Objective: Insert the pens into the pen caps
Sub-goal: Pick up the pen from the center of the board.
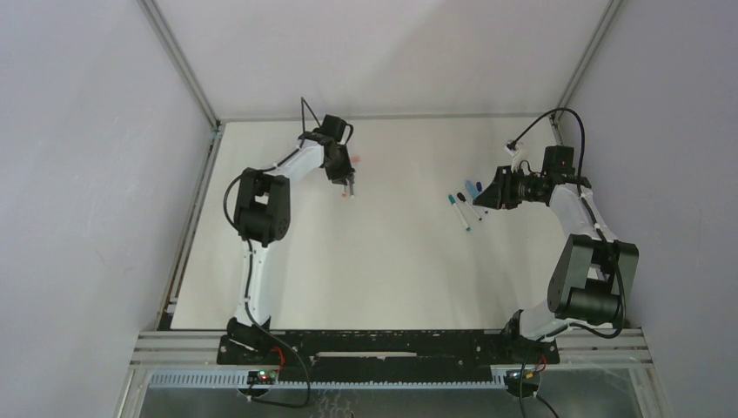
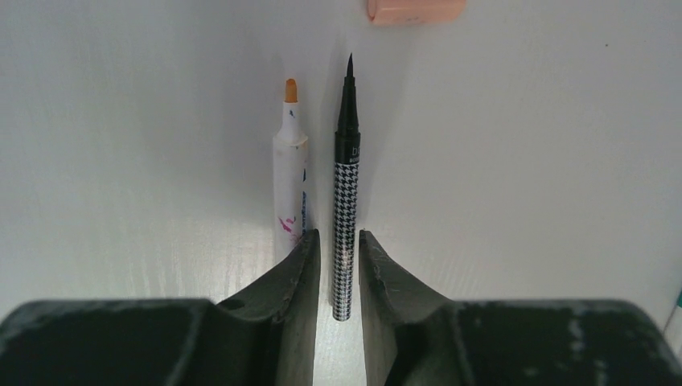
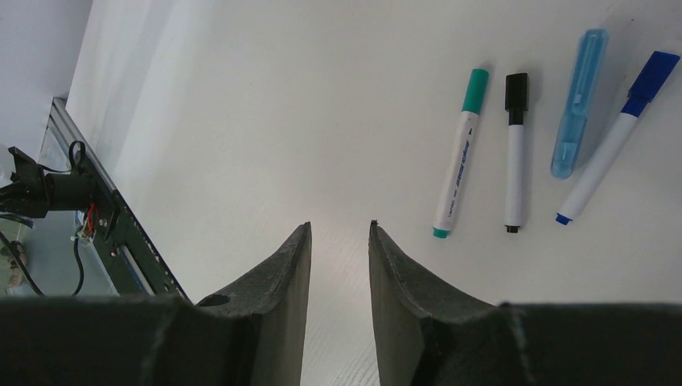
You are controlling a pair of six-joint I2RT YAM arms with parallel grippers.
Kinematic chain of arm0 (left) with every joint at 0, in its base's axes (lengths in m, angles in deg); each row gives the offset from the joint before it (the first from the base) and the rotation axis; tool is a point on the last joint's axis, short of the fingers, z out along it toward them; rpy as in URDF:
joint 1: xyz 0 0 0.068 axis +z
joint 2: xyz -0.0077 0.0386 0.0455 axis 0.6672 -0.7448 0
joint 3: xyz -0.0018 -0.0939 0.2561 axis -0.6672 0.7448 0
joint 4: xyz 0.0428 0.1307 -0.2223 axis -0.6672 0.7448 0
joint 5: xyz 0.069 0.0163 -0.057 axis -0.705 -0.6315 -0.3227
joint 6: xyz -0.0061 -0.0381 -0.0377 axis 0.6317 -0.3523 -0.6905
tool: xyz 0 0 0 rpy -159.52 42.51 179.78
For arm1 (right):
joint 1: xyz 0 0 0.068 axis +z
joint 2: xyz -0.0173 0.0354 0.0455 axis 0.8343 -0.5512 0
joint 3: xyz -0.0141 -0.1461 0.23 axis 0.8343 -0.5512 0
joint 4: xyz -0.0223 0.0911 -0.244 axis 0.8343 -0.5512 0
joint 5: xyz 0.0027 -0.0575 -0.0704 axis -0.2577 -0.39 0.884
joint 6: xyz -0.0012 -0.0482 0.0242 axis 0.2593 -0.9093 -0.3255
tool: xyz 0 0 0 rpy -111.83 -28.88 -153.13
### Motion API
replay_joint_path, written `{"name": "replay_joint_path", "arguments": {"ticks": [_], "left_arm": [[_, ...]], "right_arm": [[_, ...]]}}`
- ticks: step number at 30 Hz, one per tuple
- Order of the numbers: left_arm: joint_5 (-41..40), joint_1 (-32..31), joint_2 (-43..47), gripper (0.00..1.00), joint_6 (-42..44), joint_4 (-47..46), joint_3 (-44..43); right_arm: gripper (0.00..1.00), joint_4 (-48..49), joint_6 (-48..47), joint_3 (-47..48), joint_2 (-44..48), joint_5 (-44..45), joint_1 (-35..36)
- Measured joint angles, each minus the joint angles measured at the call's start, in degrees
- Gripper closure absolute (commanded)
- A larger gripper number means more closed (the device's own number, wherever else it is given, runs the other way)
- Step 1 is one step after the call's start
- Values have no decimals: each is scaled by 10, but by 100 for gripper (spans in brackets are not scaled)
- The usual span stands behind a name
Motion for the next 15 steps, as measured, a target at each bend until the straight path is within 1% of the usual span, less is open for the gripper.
{"name": "replay_joint_path", "arguments": {"ticks": [8, 10, 15], "left_arm": [[-34, -11, -20, 77, 21, 47, -44], [-40, -15, -25, 82, 26, 58, -54], [-55, -25, -28, 83, 37, 79, -62]], "right_arm": [[61, 0, 0, 0, 0, 0, 0], [61, 0, 0, 0, 0, 0, 0], [61, 0, 0, 0, 0, -4, 0]]}}
